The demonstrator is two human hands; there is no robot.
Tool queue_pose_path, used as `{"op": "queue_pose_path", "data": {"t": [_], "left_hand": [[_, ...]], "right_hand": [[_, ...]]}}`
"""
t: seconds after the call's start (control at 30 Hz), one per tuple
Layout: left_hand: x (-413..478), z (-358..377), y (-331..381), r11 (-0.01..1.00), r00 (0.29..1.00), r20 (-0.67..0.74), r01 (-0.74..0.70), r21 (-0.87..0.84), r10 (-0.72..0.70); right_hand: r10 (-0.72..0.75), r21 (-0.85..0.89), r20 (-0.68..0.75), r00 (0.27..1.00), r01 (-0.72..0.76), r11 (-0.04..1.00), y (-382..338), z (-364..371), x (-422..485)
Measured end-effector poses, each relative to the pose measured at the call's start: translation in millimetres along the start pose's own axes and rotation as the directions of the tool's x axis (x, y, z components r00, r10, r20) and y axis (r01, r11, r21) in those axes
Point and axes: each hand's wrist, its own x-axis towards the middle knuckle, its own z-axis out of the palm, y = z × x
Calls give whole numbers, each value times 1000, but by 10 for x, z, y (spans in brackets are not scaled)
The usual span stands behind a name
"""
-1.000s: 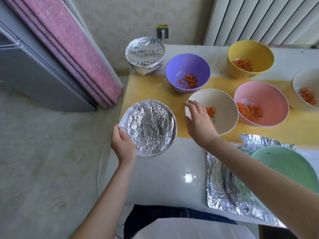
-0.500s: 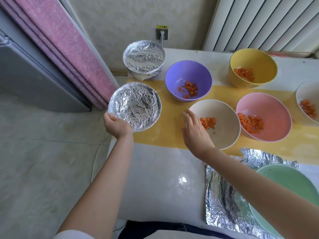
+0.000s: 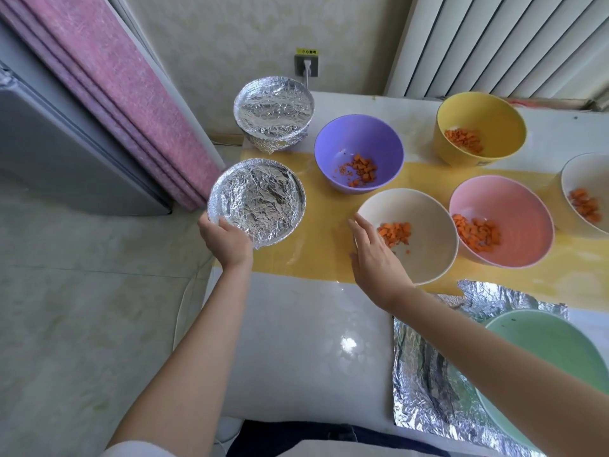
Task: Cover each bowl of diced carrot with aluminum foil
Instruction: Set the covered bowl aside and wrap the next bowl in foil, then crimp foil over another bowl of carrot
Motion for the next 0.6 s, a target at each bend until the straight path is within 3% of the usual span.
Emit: {"op": "queue_pose_path", "data": {"t": [0.13, 0.23, 0.3, 0.43, 0.6], "left_hand": [[-186, -158, 62, 959, 968, 0, -249, 137, 252], [-407, -281, 24, 819, 848, 87, -528, 226, 523], [-615, -339, -59, 736, 770, 193, -638, 228, 608], [-1121, -423, -371, 579, 575, 469, -801, 156, 670], [-1549, -335, -811, 461, 346, 766, -884, 73, 542]], "right_hand": [[-65, 25, -75, 995, 67, 997, 12, 1, -145], [-100, 57, -137, 986, 109, 992, 0, -27, -319], [-117, 70, -167, 979, 131, 989, 2, -48, -454], [-141, 49, -227, 964, 156, 987, 95, -83, -775], [-66, -122, -188, 980, 44, 992, 344, -67, -1173]]}}
